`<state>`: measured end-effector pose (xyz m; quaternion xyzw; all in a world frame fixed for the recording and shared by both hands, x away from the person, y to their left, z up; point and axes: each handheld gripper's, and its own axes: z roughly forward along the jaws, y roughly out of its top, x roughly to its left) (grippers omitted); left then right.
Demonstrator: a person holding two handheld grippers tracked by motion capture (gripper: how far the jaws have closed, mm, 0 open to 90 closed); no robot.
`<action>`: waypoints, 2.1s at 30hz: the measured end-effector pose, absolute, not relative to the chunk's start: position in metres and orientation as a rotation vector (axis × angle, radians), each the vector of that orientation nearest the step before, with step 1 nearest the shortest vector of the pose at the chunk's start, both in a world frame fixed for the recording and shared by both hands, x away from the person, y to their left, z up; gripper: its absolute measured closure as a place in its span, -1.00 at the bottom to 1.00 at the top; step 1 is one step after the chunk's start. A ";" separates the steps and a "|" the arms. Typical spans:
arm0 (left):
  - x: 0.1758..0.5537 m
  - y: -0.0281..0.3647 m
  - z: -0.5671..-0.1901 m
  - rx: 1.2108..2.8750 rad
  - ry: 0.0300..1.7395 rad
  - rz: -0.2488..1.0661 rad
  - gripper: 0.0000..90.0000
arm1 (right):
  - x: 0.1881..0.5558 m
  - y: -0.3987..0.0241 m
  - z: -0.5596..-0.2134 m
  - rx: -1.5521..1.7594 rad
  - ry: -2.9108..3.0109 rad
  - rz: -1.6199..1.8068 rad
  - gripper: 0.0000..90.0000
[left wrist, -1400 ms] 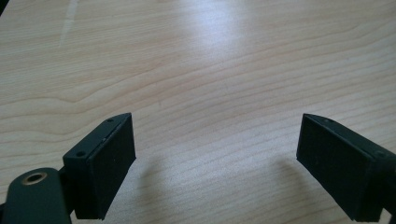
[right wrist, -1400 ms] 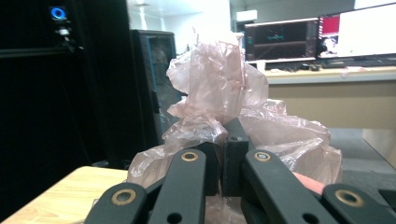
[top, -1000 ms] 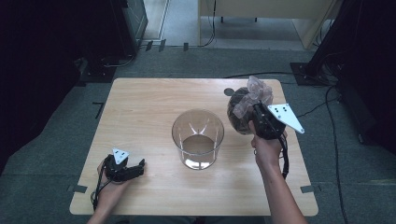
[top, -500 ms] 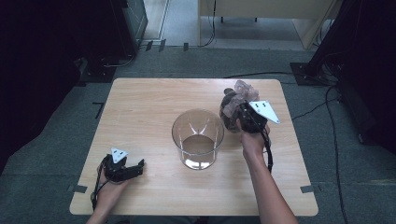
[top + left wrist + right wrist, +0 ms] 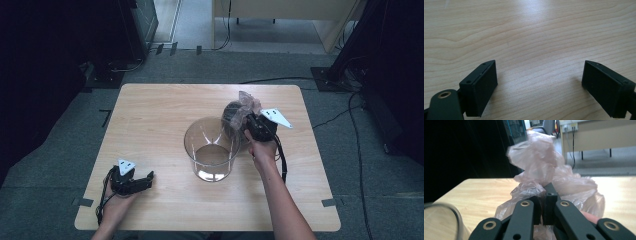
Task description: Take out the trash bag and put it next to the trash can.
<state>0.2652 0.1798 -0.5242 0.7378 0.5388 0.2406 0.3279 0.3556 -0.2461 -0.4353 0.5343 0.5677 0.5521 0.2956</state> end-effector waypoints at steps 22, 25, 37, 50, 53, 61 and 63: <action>0.265 0.180 -0.524 1.932 1.407 0.631 -0.71 | 0.321 -0.297 -0.459 1.518 1.546 1.392 -0.34; 0.265 0.180 -0.524 1.932 1.407 0.631 -0.71 | 0.311 -0.304 -0.460 1.498 1.570 1.402 -0.38; 0.265 0.180 -0.524 1.933 1.408 0.631 -0.71 | 0.272 -0.317 -0.477 1.370 1.761 1.261 -0.52; 0.265 0.180 -0.524 1.931 1.411 0.633 -0.71 | 0.266 -0.312 -0.498 1.382 1.874 1.178 -0.65; 0.265 0.180 -0.524 1.931 1.410 0.633 -0.71 | 0.268 -0.307 -0.502 1.386 1.847 1.054 -0.66; 0.265 0.180 -0.524 1.930 1.413 0.634 -0.71 | 0.260 -0.305 -0.493 1.357 1.464 1.067 -0.66; 0.265 0.180 -0.524 1.929 1.415 0.635 -0.71 | 0.264 -0.308 -0.487 1.351 1.380 1.097 -0.66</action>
